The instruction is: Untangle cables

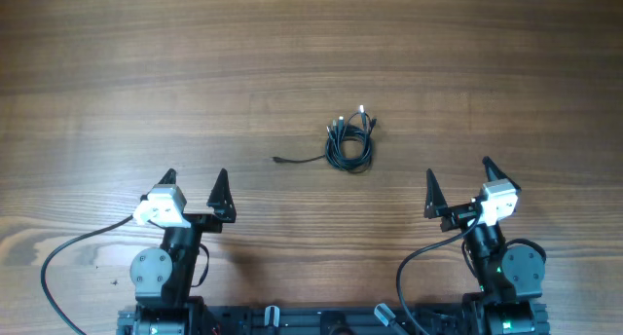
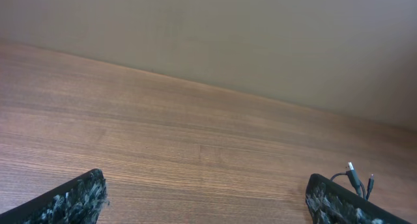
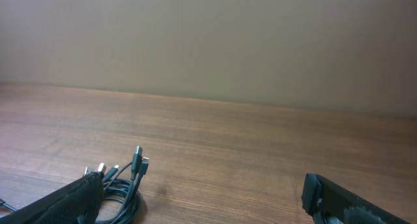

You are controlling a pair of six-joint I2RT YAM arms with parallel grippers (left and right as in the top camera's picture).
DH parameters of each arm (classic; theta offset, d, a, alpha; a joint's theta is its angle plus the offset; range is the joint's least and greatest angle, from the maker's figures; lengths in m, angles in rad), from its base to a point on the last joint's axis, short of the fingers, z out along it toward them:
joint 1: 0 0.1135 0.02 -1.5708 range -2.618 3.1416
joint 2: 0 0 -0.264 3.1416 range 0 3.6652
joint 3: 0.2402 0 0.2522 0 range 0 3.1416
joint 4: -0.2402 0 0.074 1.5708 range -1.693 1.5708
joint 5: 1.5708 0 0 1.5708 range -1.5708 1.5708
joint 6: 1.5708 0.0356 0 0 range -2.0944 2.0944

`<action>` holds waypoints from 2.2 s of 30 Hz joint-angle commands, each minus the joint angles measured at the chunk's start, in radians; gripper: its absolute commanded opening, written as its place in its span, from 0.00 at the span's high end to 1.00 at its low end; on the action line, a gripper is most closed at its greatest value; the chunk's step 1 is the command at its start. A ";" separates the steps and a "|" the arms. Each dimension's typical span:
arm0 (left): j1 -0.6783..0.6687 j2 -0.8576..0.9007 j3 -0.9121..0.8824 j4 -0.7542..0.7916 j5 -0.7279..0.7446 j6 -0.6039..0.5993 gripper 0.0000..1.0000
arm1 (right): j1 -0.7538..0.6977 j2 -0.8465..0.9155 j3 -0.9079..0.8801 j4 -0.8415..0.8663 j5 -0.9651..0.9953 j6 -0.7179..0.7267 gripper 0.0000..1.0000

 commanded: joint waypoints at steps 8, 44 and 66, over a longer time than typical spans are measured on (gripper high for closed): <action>0.005 -0.010 -0.003 -0.007 0.019 0.005 0.00 | 0.000 -0.011 -0.001 0.003 0.014 -0.013 0.00; 0.005 -0.010 -0.003 -0.007 0.010 0.006 0.00 | 0.000 -0.011 -0.001 0.003 0.014 -0.013 0.00; 0.005 0.149 0.153 -0.118 -0.016 -0.153 0.00 | -0.001 0.136 0.144 -0.118 0.136 0.223 0.00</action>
